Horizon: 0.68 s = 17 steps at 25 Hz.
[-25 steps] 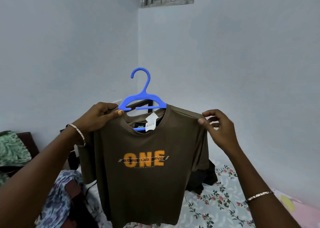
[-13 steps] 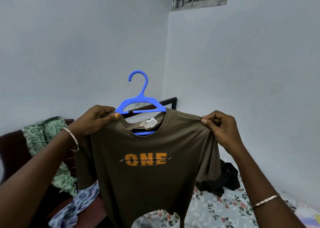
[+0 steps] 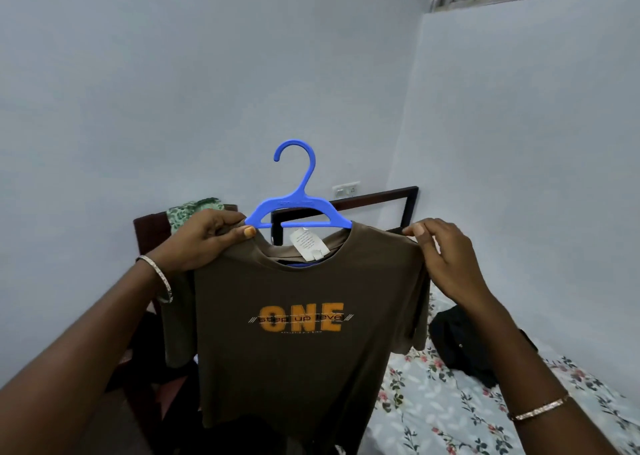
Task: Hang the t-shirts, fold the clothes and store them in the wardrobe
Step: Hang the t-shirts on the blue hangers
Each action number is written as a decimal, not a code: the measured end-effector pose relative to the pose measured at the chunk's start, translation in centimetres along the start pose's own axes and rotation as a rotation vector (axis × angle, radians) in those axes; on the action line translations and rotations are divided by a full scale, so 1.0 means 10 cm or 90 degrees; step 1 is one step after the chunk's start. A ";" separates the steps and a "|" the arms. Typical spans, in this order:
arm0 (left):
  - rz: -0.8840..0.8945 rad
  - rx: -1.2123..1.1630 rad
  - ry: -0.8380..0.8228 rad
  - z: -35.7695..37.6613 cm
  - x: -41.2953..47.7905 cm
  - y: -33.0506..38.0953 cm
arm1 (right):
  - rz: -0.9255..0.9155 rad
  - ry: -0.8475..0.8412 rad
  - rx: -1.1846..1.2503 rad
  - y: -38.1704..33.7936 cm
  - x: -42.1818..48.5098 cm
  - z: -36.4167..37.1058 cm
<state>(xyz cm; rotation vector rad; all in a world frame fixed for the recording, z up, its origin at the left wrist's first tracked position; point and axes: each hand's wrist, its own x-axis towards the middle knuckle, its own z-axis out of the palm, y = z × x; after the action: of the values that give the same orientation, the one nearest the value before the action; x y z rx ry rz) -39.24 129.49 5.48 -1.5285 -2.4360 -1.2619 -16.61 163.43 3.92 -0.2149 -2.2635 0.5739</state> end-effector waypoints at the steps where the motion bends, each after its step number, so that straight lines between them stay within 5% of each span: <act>1: -0.008 0.004 0.006 -0.05 -0.15 0.02 | -0.047 -0.015 0.006 -0.18 -0.02 0.06; 7: -0.103 -0.004 0.066 -0.44 -1.07 0.24 | -0.175 -0.147 0.004 -1.03 -0.07 0.60; 12: -0.190 0.150 0.154 -0.84 -1.75 0.33 | -0.188 -0.158 0.036 -1.57 -0.23 0.98; 17: -0.176 0.473 0.548 -0.92 -2.39 0.48 | -0.161 -0.145 0.101 -2.14 -0.28 1.37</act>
<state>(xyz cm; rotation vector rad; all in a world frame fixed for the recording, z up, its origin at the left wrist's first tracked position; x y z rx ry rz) -26.67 106.67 5.35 -0.3521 -2.1195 -0.6490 -24.09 139.03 3.87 0.2248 -2.4000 0.6653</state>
